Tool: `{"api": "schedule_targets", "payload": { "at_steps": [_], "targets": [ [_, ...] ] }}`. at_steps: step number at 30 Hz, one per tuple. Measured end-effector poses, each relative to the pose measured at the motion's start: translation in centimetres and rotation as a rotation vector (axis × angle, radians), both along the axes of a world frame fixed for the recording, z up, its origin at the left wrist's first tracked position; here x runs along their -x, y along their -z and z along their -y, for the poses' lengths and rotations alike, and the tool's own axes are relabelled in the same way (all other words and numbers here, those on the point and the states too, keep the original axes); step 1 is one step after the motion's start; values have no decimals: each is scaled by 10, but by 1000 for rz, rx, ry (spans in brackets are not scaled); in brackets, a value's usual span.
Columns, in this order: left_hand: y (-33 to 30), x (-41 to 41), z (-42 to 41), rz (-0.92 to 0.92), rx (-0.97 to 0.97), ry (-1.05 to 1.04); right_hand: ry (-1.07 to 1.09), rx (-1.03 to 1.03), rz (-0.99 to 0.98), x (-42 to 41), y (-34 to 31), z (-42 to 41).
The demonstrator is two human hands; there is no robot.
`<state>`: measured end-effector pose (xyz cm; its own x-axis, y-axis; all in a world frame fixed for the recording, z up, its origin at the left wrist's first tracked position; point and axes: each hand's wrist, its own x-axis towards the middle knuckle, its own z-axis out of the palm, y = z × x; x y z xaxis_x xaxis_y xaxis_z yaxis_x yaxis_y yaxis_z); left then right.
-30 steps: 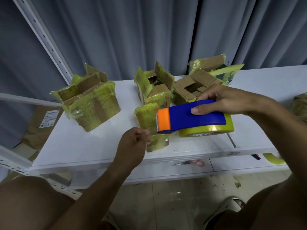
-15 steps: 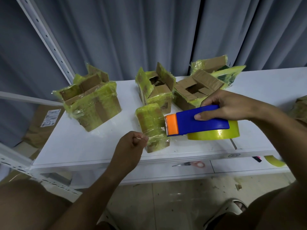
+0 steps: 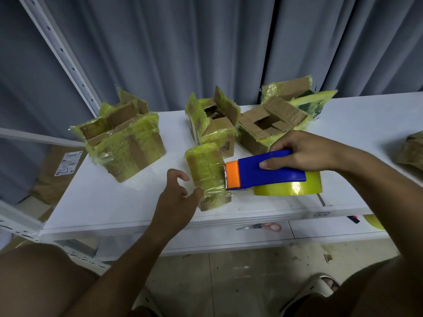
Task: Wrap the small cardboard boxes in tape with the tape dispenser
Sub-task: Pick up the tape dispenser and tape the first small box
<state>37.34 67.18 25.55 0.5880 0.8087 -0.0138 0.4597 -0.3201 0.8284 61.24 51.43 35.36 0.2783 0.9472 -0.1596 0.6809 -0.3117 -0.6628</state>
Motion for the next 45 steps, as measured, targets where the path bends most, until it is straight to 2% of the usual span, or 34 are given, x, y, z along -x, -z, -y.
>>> {"api": "schedule_targets", "payload": {
  "at_steps": [2, 4, 6, 10, 15, 23, 27, 32, 35, 38, 45],
  "targets": [
    [6, 2, -1, 46, -289, 27, 2, -6, 0, -1, 1, 0],
    [12, 3, 0, 90, -624, 160, 7, -8, -5, -1, 3, 1],
    [21, 4, -3, 88, -779, 317, 14, -8, -14, -2, 4, 2],
    [32, 4, -10, 111, -782, 352, 22, -15, -33, -2, 7, 4],
    [44, 3, -20, 225, -795, 346, 23, -19, -53, -2, 11, 6],
    [35, 9, -24, 320, -598, 377, 32, -29, -78, 1, 13, 10],
    [38, 10, -24, 314, -568, 384, 47, -31, -92, 1, 15, 10],
    [36, 7, -23, 297, -606, 343, 59, -26, -107, 0, 17, 10],
    [36, -3, -21, 199, -690, 282, 47, -25, -102, -1, 17, 9],
    [41, -12, -19, 113, -808, 305, 43, -32, -96, -4, 18, 7],
    [39, -5, -39, 113, -919, 392, -18, -9, -171, -9, 22, 7]
  ]
}}
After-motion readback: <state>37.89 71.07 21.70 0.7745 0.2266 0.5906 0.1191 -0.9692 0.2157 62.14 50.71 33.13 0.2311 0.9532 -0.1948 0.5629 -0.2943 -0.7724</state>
